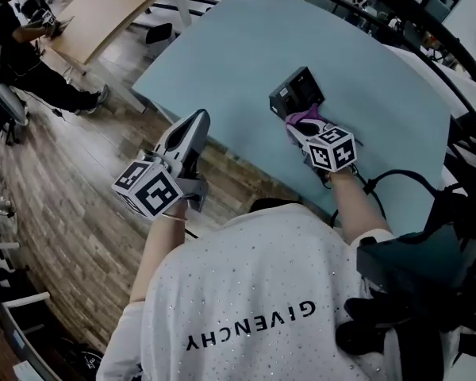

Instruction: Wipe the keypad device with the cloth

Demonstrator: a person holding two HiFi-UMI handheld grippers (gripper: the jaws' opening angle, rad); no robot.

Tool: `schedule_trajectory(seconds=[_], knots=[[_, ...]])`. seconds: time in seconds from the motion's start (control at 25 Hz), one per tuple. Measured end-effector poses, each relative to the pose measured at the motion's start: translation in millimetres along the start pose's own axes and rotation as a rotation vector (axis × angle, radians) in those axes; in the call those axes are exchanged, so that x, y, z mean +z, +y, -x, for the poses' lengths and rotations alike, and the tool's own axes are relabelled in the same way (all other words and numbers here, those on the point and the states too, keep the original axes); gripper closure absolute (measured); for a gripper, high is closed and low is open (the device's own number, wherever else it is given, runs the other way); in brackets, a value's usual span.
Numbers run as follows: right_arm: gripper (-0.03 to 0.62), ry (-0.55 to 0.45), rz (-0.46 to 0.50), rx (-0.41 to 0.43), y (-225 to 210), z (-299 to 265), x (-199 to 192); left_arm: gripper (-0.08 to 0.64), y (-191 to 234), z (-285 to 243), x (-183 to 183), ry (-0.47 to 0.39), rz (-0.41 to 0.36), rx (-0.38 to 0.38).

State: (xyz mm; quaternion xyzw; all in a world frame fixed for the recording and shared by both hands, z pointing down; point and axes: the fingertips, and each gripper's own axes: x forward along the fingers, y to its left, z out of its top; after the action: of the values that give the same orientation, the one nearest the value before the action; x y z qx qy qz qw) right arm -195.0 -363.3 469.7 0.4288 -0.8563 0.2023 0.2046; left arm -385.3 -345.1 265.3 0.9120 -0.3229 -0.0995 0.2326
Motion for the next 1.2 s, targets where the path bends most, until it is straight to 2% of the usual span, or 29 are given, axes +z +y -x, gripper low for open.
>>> schedule_trajectory(seconds=[0.12,0.28,0.4,0.56,0.76,1.2], knots=[[0.568,-0.041,0.016,0.042,7,-9,35,0.560,11,-11,10,-0.017,-0.006,0.001],[0.568,-0.004,0.136,0.085,33,-24,70,0.560,10,-18,24,-0.024,-0.011,-0.005],[0.567,0.049,0.251,0.064,42,-33,79,0.560,10,-15,33,-0.011,-0.016,0.000],[0.566,0.142,0.383,-0.002,29,-47,67,0.560,25,-16,40,-0.010,0.007,0.030],[0.566,0.187,0.353,-0.022,20,-53,33,0.560,25,-27,31,-0.010,0.020,-0.004],[0.566,0.229,0.241,-0.042,13,-50,-1,0.560,26,-22,28,-0.011,0.014,0.017]])
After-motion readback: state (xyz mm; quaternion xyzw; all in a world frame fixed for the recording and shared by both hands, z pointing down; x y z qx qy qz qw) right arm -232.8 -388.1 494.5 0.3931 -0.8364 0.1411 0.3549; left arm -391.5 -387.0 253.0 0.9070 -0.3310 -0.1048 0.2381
